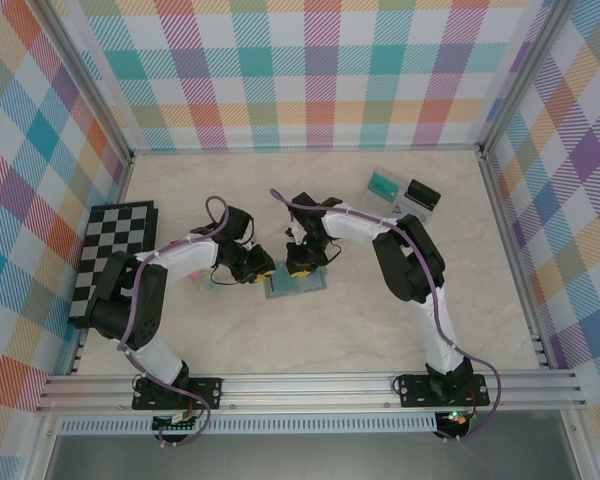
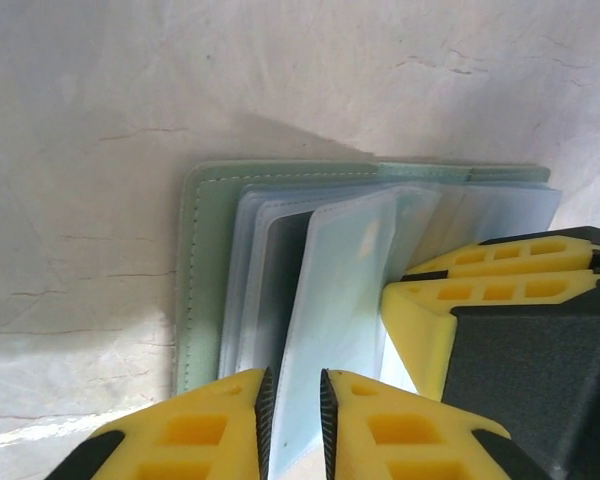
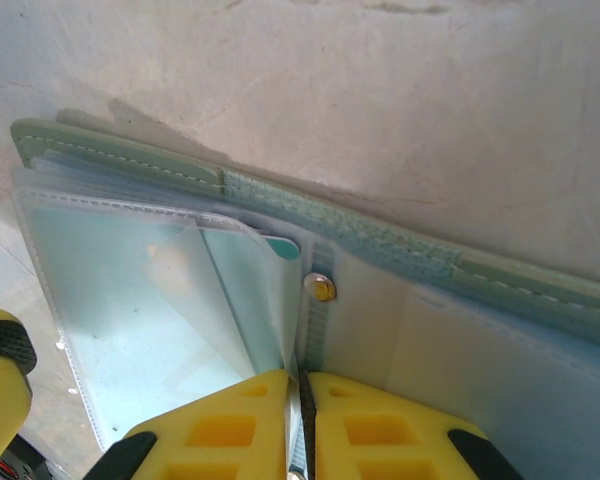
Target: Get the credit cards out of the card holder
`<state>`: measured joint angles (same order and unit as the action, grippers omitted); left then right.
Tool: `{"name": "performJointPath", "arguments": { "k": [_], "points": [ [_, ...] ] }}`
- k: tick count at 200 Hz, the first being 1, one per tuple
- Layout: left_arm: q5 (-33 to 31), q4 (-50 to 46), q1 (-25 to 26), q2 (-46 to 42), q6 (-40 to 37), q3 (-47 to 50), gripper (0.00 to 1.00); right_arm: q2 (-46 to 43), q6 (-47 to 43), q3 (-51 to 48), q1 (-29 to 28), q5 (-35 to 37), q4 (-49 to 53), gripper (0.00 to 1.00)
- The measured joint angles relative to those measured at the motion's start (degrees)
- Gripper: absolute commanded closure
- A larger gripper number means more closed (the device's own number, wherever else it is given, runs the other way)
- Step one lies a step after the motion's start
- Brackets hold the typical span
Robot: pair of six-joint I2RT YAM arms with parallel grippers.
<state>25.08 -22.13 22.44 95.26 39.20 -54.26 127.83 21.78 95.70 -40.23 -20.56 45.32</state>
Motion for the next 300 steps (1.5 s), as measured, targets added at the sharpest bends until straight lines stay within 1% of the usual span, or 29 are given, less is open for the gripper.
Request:
{"name": "performJointPath", "arguments": {
  "k": [21,98,140,148,157,167,182,203,235,256,268,276,292,300],
  "points": [
    [0.6,0.1,0.0,0.1,0.0,0.0,0.74,0.0,0.0,0.0,0.0,0.0,0.0,0.87],
    [3.0,1.5,0.3,3.9,-0.5,-0.5,0.73,0.0,0.0,0.0,0.0,0.0,0.0,0.87],
    [4.0,1.7,0.7,4.5,-1.4,-1.1,0.87,0.0,0.0,0.0,0.0,-0.5,-0.1,0.87],
    [4.1,1.7,0.7,4.5,-1.4,-1.2,0.92,-0.1,0.0,0.0,0.1,-0.6,-0.1,0.86],
    [4.0,1.4,0.7,4.5,-1.5,-1.4,0.96,-0.3,0.2,-0.1,0.0,-0.7,-0.2,0.85],
    [4.0,1.0,0.7,4.5,-1.8,-1.9,0.98,-0.7,0.5,-0.5,0.0,-0.7,-0.6,0.82],
    [3.8,0.0,0.9,4.3,-2.6,-3.0,0.99,-1.7,1.5,-1.4,0.0,-0.3,-1.1,0.75],
    [1.8,-2.8,1.1,3.8,-4.3,-4.4,0.99,-4.9,3.1,-3.2,0.0,0.6,-1.4,0.67],
    [-2.8,-8.9,1.1,2.2,-7.0,-6.1,0.99,-14.4,5.3,-7.1,0.1,2.3,-3.1,0.54],
    [-5.6,-12.8,1.1,0.9,-8.3,-7.0,0.97,-21.4,6.8,-10.2,0.5,5.3,-4.4,0.44],
    [-6.9,-14.6,1.1,0.3,-8.7,-7.5,0.94,-25.3,7.5,-12.2,0.9,7.6,-5.4,0.37],
    [-7.4,-15.6,1.1,0.1,-8.9,-7.7,0.90,-27.5,7.9,-13.7,1.2,9.2,-5.9,0.33],
    [-7.5,-16.4,1.3,0.0,-8.9,-8.1,0.78,-31.8,8.9,-17.2,2.3,12.3,-7.3,0.28],
    [-6.8,-16.4,1.6,0.0,-8.8,-8.1,0.69,-33.7,9.1,-19.0,2.9,13.4,-8.0,0.28]
  ]
}}
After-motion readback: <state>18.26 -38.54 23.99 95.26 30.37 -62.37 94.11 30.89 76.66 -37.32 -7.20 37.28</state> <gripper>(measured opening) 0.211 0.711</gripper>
